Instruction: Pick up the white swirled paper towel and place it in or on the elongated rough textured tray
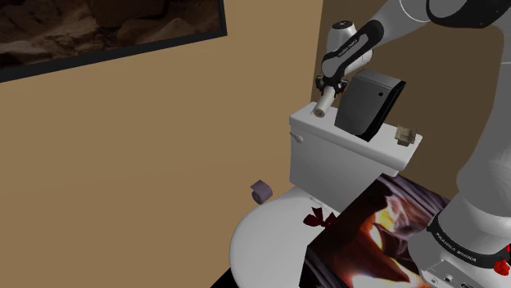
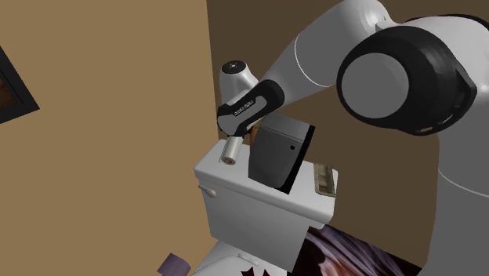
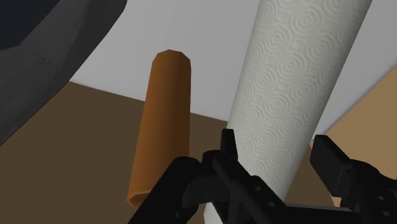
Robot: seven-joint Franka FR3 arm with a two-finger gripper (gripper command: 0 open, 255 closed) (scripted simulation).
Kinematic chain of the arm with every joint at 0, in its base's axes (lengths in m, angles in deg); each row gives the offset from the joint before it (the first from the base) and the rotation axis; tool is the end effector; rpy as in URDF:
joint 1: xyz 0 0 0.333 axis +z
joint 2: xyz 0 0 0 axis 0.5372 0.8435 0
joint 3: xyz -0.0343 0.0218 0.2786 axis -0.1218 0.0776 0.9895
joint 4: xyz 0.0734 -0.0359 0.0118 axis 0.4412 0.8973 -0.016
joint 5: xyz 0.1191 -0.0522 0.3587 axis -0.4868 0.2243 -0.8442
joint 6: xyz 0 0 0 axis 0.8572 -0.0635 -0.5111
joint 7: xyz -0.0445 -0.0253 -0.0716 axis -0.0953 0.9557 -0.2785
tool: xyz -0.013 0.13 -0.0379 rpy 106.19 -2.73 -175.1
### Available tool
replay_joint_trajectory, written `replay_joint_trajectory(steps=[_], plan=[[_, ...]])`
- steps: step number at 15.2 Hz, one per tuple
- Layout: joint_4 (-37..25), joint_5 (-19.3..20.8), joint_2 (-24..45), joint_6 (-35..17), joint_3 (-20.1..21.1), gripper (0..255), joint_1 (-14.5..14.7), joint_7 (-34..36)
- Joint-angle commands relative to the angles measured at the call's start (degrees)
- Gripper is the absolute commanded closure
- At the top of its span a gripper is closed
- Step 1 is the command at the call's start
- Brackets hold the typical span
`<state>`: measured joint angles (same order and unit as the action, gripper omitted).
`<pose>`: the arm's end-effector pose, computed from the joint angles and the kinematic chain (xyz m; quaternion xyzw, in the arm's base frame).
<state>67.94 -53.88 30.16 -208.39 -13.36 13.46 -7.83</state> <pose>0.5803 -0.2786 0.2833 0.8279 -0.5272 0.1742 0.0791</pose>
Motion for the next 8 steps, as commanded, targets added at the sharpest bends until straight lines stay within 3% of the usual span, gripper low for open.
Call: replay_joint_trajectory(steps=[1, 8], plan=[[0.5, 0.0, -0.3, 0.4, -0.1, 255, -0.1, -0.1], [-0.9, -0.9, -3.2, 4.7, 0.4, 255, -0.3, -1.6]])
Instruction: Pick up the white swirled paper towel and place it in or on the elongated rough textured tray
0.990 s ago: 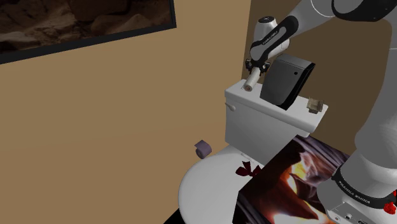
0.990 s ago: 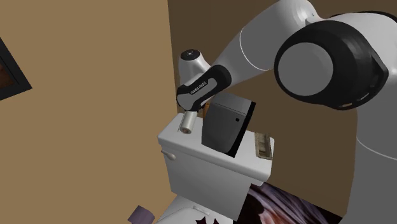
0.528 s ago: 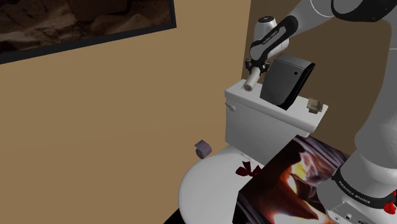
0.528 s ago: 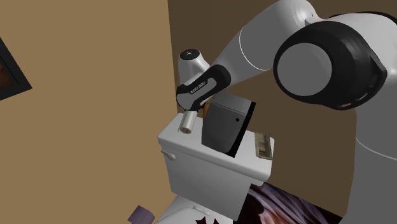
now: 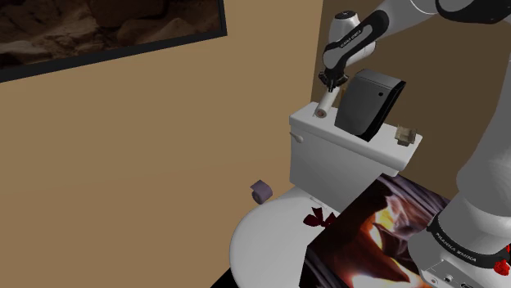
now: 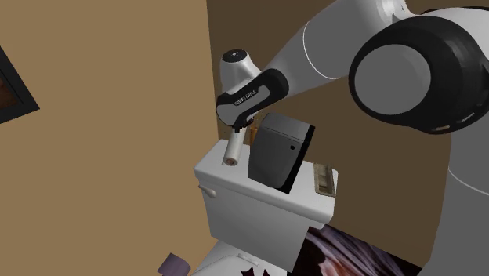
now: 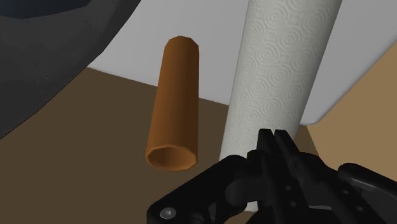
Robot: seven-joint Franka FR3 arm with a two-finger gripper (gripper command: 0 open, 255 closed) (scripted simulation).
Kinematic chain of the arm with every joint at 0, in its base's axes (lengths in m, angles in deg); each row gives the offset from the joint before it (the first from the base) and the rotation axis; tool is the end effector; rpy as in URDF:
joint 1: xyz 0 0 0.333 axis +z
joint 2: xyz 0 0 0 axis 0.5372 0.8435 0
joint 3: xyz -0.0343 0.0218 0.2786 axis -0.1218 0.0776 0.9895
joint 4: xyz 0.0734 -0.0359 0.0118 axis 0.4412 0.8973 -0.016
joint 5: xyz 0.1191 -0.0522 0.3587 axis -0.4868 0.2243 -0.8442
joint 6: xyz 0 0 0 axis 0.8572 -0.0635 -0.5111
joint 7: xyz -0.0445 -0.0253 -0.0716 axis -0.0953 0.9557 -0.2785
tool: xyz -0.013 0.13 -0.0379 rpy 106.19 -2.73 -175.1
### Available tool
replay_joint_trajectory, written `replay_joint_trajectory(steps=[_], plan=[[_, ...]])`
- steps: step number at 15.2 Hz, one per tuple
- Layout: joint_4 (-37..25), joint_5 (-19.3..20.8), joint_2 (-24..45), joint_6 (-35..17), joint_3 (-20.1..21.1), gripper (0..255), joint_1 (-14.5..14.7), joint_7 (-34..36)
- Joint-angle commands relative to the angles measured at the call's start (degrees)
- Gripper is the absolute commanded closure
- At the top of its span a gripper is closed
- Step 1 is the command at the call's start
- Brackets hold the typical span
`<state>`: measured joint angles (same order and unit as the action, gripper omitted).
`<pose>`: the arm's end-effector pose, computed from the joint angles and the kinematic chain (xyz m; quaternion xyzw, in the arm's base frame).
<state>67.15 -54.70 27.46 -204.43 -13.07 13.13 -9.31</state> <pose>0.5774 -0.2813 0.3116 0.8280 -0.5284 0.1694 0.0810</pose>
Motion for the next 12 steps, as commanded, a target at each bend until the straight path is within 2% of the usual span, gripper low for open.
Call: replay_joint_trajectory(steps=[1, 2, 3, 4, 5, 12], plan=[[-0.4, -0.2, -0.9, 1.4, 0.1, 255, 0.0, -0.3], [-0.3, -0.1, -0.5, 0.8, 0.1, 255, 0.1, -0.1], [-0.3, -0.1, -0.5, 0.8, 0.1, 0, 0.1, -0.1], [-1.0, -6.2, 0.2, 2.9, 3.1, 0, -3.0, -9.4], [-1.5, -8.4, 0.5, 4.1, 4.7, 0, -4.7, -13.1], [-2.2, -8.2, 4.7, 0.7, 4.6, 0, -5.0, -13.0]])
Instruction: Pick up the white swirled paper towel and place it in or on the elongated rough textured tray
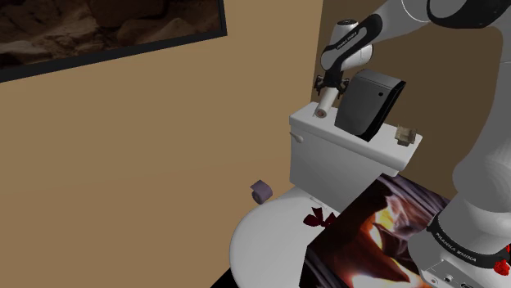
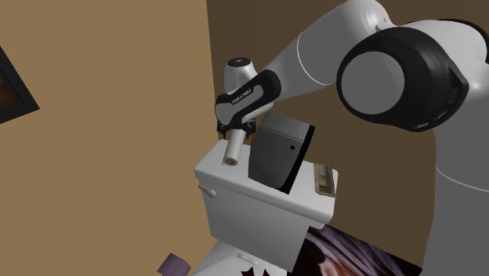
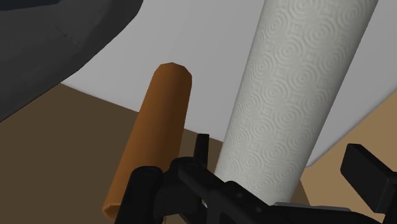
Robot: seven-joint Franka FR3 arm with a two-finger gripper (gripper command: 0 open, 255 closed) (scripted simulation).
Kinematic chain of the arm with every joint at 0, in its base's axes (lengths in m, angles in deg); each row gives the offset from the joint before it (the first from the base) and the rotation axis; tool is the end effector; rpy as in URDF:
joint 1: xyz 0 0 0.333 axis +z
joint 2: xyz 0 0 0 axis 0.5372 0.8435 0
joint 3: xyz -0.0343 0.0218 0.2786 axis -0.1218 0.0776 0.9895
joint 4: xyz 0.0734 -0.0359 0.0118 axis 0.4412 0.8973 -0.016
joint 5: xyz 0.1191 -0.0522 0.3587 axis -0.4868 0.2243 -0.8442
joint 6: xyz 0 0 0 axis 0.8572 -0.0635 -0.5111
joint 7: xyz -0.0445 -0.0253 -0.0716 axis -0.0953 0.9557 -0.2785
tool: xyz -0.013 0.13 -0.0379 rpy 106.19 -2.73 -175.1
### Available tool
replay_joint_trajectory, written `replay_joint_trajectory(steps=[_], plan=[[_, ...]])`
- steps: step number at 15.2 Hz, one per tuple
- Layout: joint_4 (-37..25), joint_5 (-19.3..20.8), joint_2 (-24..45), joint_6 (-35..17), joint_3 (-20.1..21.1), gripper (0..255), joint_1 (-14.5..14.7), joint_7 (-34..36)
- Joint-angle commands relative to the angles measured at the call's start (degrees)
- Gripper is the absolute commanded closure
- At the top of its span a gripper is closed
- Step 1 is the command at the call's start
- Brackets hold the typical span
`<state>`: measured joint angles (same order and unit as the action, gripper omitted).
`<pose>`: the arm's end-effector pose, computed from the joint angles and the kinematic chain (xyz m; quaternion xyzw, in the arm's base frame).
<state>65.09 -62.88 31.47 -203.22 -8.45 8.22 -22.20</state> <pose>0.5794 -0.2876 0.2792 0.8632 -0.4870 0.1268 0.0415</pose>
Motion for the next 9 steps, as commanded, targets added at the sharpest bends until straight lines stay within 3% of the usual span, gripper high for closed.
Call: replay_joint_trajectory(steps=[1, 8, 9], plan=[[-0.2, 0.0, 1.1, -0.8, 0.0, 0, -0.1, -0.1], [-0.3, 0.0, 1.1, -0.8, 0.0, 0, -0.1, -0.1], [-0.3, 0.0, 1.1, -0.8, 0.0, 255, -0.1, -0.1]])
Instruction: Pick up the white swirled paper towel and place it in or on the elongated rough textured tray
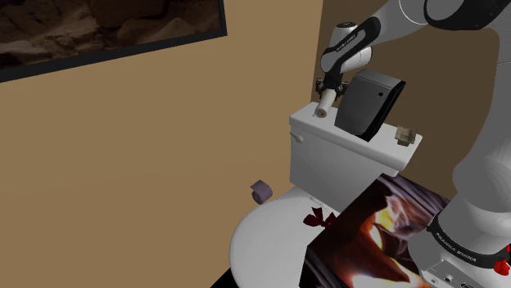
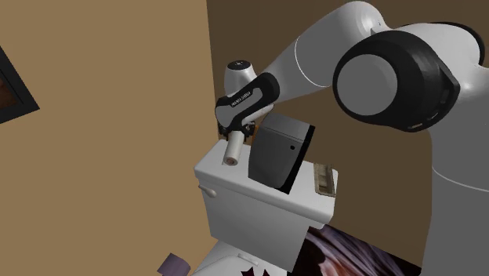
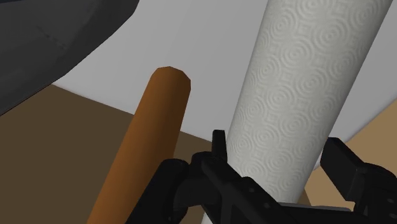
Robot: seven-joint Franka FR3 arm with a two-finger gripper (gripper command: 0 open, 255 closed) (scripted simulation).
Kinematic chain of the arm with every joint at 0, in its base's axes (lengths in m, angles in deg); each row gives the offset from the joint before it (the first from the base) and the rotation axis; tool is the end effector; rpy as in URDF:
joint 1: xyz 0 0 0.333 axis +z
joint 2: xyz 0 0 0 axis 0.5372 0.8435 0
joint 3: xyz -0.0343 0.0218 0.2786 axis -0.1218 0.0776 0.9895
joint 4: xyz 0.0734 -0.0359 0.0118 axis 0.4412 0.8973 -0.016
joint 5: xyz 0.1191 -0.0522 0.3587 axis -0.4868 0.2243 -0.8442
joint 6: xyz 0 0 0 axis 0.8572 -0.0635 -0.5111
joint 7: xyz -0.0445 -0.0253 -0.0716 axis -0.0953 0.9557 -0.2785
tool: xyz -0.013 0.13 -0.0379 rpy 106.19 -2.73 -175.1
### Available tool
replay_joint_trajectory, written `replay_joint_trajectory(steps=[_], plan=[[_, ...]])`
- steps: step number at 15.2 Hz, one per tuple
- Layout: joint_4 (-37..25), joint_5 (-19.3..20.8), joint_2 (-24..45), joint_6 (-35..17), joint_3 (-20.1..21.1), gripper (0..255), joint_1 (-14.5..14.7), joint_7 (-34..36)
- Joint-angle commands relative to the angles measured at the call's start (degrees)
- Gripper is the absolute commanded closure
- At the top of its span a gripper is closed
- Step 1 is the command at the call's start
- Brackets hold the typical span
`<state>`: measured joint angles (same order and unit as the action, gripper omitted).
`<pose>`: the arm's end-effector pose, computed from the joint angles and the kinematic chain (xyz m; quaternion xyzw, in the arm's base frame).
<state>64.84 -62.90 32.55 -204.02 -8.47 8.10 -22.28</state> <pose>0.5804 -0.2894 0.2707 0.8633 -0.4868 0.1265 0.0414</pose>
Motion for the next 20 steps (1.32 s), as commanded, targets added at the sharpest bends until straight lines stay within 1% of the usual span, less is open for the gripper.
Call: replay_joint_trajectory(steps=[1, 9, 20], plan=[[0.0, 0.0, 0.0, 0.0, 0.0, 255, 0.0, 0.0], [0.0, 0.0, 0.0, 0.0, 0.0, 255, 0.0, 0.0], [-2.7, -0.7, -4.3, 6.9, 0.3, 255, -0.1, -1.0]])
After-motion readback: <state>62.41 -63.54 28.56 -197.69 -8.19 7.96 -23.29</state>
